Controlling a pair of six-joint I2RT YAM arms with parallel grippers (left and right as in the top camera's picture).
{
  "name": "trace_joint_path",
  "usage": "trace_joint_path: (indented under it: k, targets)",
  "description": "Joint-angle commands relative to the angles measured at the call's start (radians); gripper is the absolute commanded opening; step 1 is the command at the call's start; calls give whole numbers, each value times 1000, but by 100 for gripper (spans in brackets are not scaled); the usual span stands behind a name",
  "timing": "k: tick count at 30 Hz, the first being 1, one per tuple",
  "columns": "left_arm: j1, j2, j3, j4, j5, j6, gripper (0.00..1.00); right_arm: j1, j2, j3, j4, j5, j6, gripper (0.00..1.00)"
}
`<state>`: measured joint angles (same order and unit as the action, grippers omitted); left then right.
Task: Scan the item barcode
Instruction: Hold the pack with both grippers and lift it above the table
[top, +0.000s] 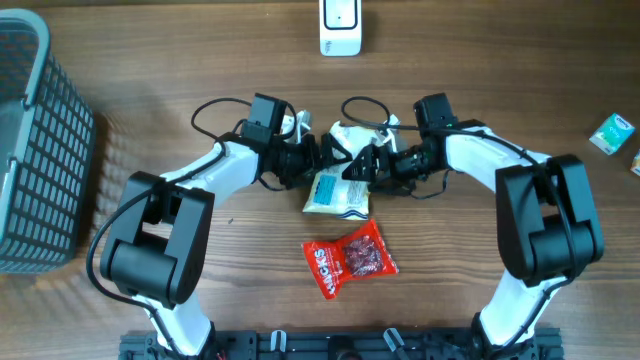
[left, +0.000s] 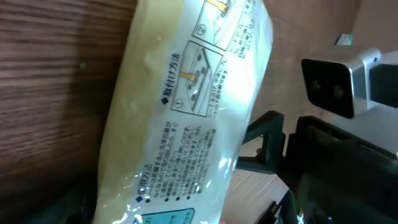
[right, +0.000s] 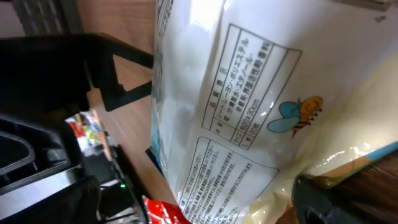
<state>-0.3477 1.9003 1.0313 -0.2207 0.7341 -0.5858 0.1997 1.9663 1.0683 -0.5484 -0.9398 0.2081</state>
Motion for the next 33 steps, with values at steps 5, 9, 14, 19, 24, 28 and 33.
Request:
trace_joint_path:
  k: [5,9,14,19,24,28,33]
  targets:
    - [-27,59,-1,-37,-11,-6,80,-85,29,42,-119,-1,-56,99]
    - [-27,69,-1,-190,-257,-82,78,-147,-17,97,-236,153,-81,100]
    - [-42,69,-1,-95,-118,-81,79,-161,-33,96,-256,229,-134,100]
    - [-113,81,-1,-42,-156,-143,74,-152,-32,48,-204,212,-125,100]
    - [-154,95,-1,-21,-178,-185,15,-152,-32,16,-169,183,-101,100]
    - [-139,95,-1,-21,-180,-249,4,-152,-32,16,-170,185,-104,100]
    - [-66,74,-1,-17,-26,-303,4,-152,-32,16,-178,265,-105,100]
